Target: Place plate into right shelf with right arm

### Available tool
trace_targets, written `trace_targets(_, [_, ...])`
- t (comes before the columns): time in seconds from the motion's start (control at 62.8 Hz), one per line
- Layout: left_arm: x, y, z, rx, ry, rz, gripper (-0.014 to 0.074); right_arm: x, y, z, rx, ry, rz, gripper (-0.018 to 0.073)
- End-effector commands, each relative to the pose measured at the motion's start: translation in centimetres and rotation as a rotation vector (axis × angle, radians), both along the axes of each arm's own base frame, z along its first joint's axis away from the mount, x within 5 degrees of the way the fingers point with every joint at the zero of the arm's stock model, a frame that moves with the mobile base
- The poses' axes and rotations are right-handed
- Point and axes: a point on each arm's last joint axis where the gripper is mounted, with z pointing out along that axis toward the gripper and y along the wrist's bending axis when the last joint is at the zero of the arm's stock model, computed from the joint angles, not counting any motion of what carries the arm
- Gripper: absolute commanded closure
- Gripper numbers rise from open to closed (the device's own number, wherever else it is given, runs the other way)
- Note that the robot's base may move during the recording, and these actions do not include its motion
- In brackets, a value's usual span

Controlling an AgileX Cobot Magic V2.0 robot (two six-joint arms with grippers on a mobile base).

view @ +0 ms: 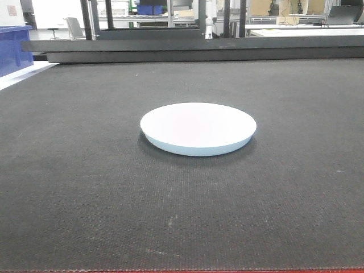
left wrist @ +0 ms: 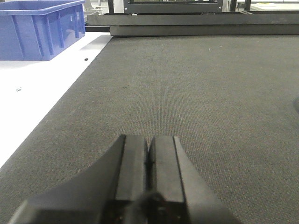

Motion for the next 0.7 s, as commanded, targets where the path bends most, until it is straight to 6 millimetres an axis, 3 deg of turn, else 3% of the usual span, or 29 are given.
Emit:
trace_targets(0.0, [0.0, 0.1, 0.5, -0.008, -0.083, 0.015, 0.0643, -0.2, -0.1, 1.1, 0.000, -0.115, -0.012, 0.0511])
trace_targets(0.127, [0.0, 0.1, 0.5, -0.008, -0.083, 0.015, 0.0643, -0.4, -0.1, 2.4, 0.008, -0.144, -0.011, 0.0511])
trace_targets(0.319, [0.0, 0.1, 0.5, -0.008, -0.083, 0.015, 0.0643, -1.4, 0.0, 7.7, 0.002, -0.018, 0.007, 0.0468])
trace_targets(0.398, [0.0, 0.1, 0.5, -0.008, -0.083, 0.015, 0.0643, -1.0, 0.1, 9.5, -0.003, 0.050, 0.011, 0.0354])
trace_targets(0.541, [0.0, 0.1, 0.5, -0.008, -0.083, 0.015, 0.0643, 1.3, 0.3, 11.7, -0.014, 0.204, 0.016, 0.0045])
trace_targets(0.605, [0.0, 0.1, 0.5, -0.008, -0.083, 0.015, 0.0643, 3.0, 0.4, 12.1, -0.014, 0.287, 0.022, -0.0018])
trace_targets(0.685, [0.0, 0.1, 0.5, -0.008, -0.083, 0.015, 0.0643, 5.0, 0.7, 13.1, -0.021, 0.361, 0.037, -0.0029])
